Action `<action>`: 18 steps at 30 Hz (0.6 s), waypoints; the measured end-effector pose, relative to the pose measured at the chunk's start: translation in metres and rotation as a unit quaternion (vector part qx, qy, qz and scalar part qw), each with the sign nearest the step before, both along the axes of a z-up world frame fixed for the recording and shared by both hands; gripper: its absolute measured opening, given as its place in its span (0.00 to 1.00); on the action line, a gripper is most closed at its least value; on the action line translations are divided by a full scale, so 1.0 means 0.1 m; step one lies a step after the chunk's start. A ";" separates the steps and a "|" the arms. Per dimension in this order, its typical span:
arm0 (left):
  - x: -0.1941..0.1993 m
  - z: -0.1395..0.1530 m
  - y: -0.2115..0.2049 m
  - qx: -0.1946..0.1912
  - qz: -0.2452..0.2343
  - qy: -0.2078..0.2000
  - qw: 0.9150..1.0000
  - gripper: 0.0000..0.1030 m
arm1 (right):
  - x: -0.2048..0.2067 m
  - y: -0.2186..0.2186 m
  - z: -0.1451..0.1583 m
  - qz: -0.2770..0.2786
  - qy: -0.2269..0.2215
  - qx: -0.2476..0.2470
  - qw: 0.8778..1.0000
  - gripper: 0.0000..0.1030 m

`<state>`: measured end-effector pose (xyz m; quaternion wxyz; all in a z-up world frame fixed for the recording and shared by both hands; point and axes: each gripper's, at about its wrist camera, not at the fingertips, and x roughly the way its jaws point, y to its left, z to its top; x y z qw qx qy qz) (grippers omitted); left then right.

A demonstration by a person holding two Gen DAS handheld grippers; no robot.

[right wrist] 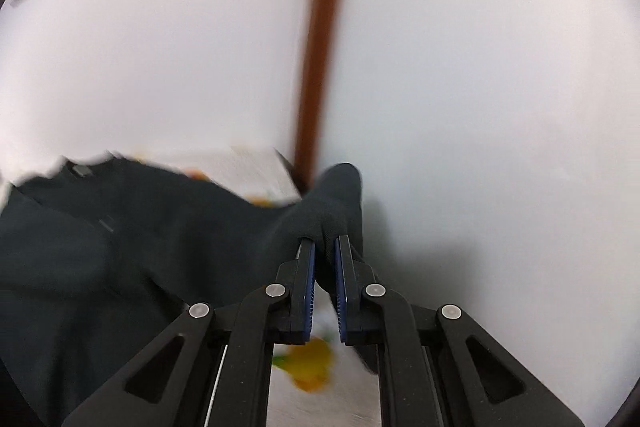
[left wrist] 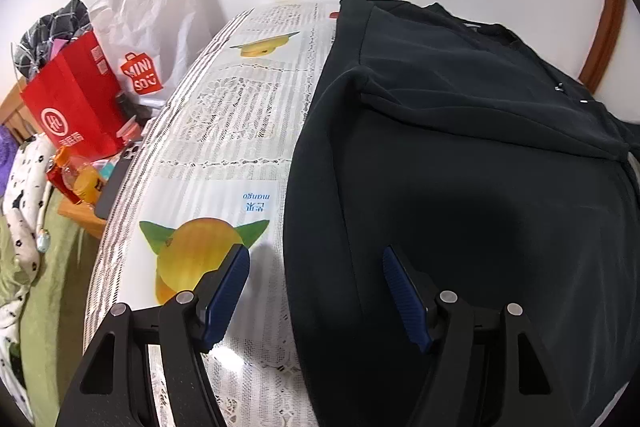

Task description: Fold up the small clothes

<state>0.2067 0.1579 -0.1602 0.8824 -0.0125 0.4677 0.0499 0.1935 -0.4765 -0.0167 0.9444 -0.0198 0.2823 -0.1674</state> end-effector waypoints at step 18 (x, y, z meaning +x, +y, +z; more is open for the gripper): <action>-0.15 0.00 0.14 -0.029 -0.011 -0.012 0.999 0.69 | 1.23 2.88 -0.81 0.246 0.083 0.090 0.962 0.11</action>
